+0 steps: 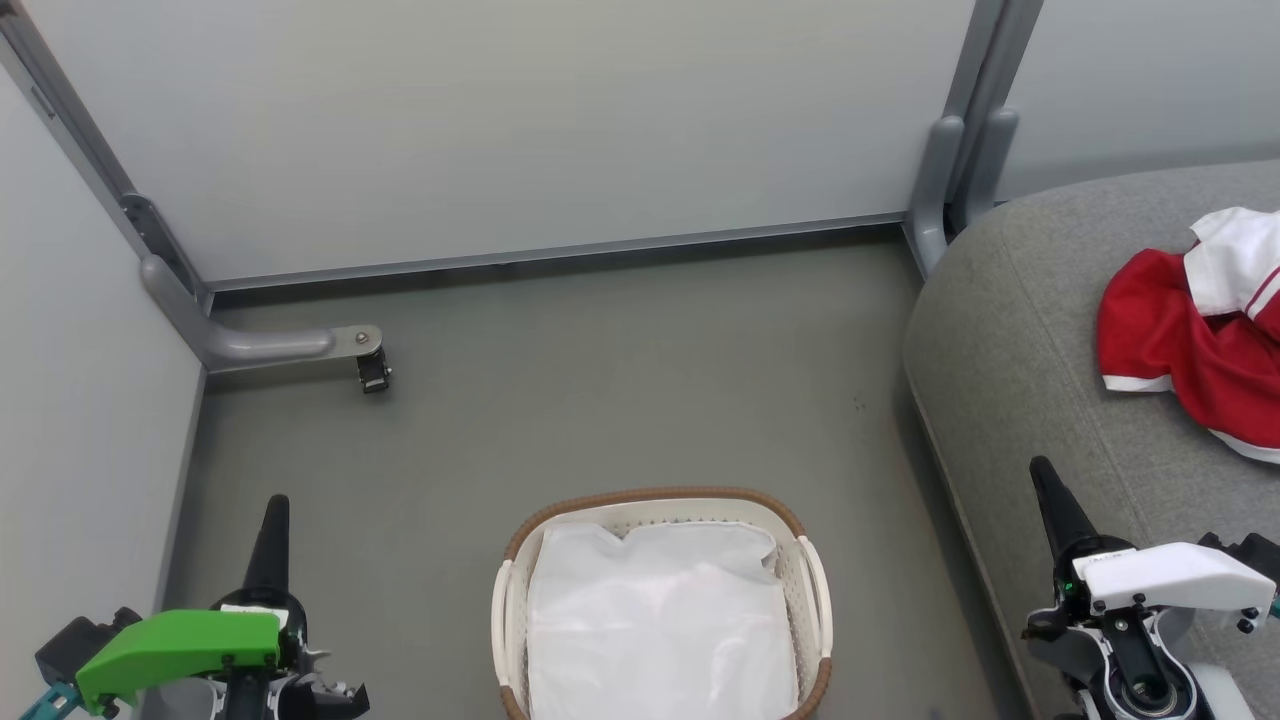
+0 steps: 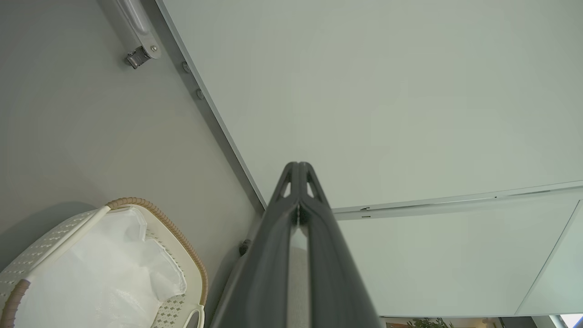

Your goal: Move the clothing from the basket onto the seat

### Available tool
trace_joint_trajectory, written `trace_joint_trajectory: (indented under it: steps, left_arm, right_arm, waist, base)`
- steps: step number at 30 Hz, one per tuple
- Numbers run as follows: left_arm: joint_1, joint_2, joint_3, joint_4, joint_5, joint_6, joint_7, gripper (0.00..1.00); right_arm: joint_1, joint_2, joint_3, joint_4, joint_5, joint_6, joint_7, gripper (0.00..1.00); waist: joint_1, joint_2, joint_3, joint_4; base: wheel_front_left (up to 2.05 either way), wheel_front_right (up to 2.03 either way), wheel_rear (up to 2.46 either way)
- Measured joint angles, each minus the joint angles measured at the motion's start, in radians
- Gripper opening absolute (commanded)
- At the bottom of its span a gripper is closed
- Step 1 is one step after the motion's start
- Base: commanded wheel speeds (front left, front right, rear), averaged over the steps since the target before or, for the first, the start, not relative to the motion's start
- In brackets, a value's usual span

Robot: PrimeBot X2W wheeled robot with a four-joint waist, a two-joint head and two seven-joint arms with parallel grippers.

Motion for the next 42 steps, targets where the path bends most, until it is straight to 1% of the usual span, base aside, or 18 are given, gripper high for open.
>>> trace_joint_trajectory:
  steps: [33, 42]
  left_arm:
    - [-0.029, 0.001, 0.022, -0.015, -0.23, -0.013, 0.062, 0.0]
    - [-0.031, 0.001, 0.023, -0.016, -0.235, -0.013, 0.062, 0.0]
  right_arm:
    - [0.0, -0.001, -0.026, -0.031, 0.233, 0.0, 0.061, 0.0]
    - [0.0, -0.001, -0.027, -0.032, 0.238, 0.0, 0.062, 0.0]
  waist:
    - [0.0, 0.0, -0.006, -0.003]
    - [0.0, 0.0, -0.007, -0.003]
  base:
    - [0.0, 0.0, 0.0]
    - [0.0, 0.0, 0.0]
